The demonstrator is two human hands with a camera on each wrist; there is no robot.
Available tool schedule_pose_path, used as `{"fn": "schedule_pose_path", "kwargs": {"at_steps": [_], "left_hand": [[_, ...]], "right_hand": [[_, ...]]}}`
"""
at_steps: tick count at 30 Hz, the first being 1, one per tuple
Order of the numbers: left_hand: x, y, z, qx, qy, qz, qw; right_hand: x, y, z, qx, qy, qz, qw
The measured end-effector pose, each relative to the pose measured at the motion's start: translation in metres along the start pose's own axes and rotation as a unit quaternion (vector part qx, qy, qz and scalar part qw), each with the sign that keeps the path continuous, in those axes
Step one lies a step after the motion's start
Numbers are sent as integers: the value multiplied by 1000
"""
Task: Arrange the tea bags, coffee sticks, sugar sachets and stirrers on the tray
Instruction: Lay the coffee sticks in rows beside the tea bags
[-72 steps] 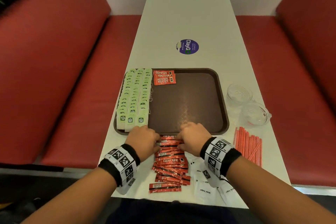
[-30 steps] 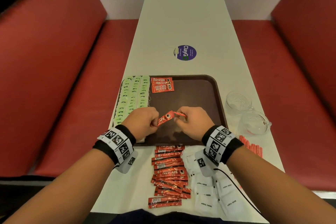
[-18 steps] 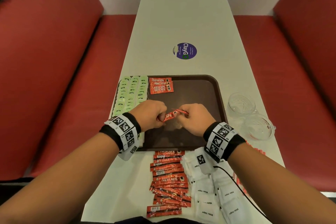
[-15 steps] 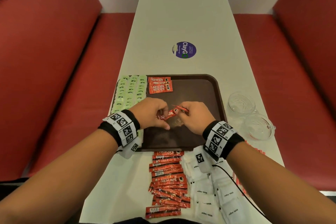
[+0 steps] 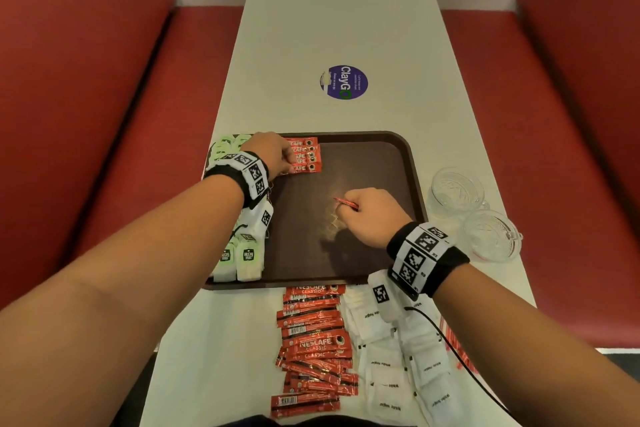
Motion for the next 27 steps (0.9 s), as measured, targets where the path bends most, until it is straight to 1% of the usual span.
{"fn": "schedule_pose_path", "kwargs": {"at_steps": [2,5,10,15,19,21,25,26,27], "left_hand": [[2,6,0,-7,29,-1,1000],[1,13,1,-9,39,10,999],[-2,22,16,11,-45,41,998],[15,25,41,43,-8,-9,999],[17,27,34,25,-16,-7,1000],[15,26,32,26,-24,2,999],[-14,12,40,65,-105,84,989],[-22,4,47,87,-122,84,985],[-27,-5,58,118,-130,64,982]], "right_hand": [[1,-1,2,9,1,-6,1000],[2,-1,4,20,9,-13,1000],[3,-3,2,23,29,-18,999],[1,-3,3,23,51,-27,998],[-2,1,4,18,34,-15,999],[-3,3,3,8,16,-14,1000],[-6,6,-1,-15,-17,-5,1000],[-7,8,-1,-16,-24,-1,1000],[-8,9,-1,-18,-29,3,999]]}}
Point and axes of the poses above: each hand's wrist, its own y-axis towards the middle knuckle, its own x-axis out of the palm, z = x × y, the point moved 8 cm from there along y, towards the middle knuckle, and after that the axes turned 3 degrees about y, right-handed, at the moved point
